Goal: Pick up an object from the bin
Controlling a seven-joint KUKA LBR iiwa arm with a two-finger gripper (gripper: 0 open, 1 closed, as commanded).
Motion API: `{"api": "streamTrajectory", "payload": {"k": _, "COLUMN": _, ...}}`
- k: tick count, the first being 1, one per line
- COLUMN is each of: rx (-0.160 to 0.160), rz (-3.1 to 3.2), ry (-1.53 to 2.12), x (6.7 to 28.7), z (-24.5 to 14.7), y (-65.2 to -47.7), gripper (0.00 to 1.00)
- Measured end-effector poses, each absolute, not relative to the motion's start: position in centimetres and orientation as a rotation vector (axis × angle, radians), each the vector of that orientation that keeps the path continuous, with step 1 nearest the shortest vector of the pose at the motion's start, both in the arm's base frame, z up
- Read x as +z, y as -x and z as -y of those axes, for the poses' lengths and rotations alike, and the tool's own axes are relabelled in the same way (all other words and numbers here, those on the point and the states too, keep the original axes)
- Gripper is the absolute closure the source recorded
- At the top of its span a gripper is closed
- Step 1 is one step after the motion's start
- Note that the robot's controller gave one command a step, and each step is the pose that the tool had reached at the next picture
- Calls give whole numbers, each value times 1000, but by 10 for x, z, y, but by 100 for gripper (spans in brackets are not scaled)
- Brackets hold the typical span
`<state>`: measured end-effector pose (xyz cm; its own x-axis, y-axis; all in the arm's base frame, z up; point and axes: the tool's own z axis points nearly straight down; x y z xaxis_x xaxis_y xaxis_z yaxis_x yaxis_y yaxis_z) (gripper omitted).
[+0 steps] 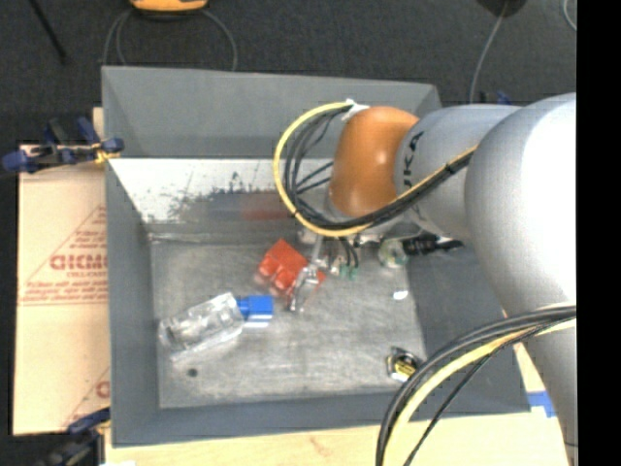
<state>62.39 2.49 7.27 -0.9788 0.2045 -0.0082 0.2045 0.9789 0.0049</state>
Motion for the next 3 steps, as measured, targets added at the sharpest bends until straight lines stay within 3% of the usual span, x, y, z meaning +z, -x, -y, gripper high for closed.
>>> {"api": "streamTrajectory", "payload": {"k": 1, "rx": -6, "rz": -3124, "ry": -126, "x": 76, "z": -38, "y": -619, "gripper": 0}}
{"api": "streamTrajectory", "payload": {"k": 2, "rx": -2, "rz": -3121, "ry": -124, "x": 77, "z": -39, "y": -620, "gripper": 100}}
{"api": "streamTrajectory", "payload": {"k": 3, "rx": 0, "rz": -3127, "ry": -127, "x": 144, "z": -38, "y": -623, "gripper": 100}}
